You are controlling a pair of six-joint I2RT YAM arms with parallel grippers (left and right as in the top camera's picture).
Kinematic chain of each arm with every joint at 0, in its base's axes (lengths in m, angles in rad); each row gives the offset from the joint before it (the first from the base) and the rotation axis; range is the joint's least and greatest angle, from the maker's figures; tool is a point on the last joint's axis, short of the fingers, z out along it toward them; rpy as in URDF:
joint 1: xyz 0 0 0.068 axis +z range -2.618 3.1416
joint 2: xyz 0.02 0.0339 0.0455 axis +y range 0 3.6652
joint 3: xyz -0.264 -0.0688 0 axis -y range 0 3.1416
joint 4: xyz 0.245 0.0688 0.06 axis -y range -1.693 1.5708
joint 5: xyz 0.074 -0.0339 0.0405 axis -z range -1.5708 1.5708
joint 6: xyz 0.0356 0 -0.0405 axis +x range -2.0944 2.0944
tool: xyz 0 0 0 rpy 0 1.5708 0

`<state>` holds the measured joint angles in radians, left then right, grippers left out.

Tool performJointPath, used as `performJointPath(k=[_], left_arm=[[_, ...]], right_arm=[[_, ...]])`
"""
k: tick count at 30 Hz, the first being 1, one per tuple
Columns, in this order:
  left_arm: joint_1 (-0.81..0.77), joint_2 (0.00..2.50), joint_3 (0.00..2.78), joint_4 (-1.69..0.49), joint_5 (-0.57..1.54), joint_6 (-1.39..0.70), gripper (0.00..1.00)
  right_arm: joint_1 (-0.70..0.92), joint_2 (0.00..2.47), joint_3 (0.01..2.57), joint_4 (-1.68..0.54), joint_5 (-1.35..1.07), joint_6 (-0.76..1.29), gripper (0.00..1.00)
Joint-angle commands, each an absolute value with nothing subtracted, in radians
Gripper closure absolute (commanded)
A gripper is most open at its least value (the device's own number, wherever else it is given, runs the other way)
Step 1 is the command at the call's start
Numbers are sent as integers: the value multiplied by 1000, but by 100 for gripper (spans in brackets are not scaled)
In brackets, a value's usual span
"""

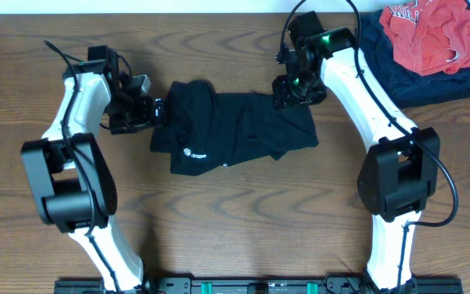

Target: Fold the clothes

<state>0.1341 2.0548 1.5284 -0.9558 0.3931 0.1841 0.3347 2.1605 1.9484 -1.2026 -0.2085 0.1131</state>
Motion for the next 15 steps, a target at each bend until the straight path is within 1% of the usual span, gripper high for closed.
performJointPath(k=[1,6,8,12,13,15], left_arm=[[137,2105,1523,-956,481,255,6],[137,2150,1523,-958,491,262,7],[137,2161,1523,-960,495,263,6],[137,2171,1514,-955,573,312,8],[136,2171,1508,-952,585,317,11],[136,2171,1501,-951,591,318,23]], right_arm=[[330,2136,1966,-1205,-206,96,42],[332,2136,1966,-1205,-206,96,43],[332,2136,1966,-1205,-206,96,44],[332,2136,1966,-1204,-206,96,44],[332,2136,1966,-1204,-205,96,44],[332,2136,1966,-1204,-206,96,44]])
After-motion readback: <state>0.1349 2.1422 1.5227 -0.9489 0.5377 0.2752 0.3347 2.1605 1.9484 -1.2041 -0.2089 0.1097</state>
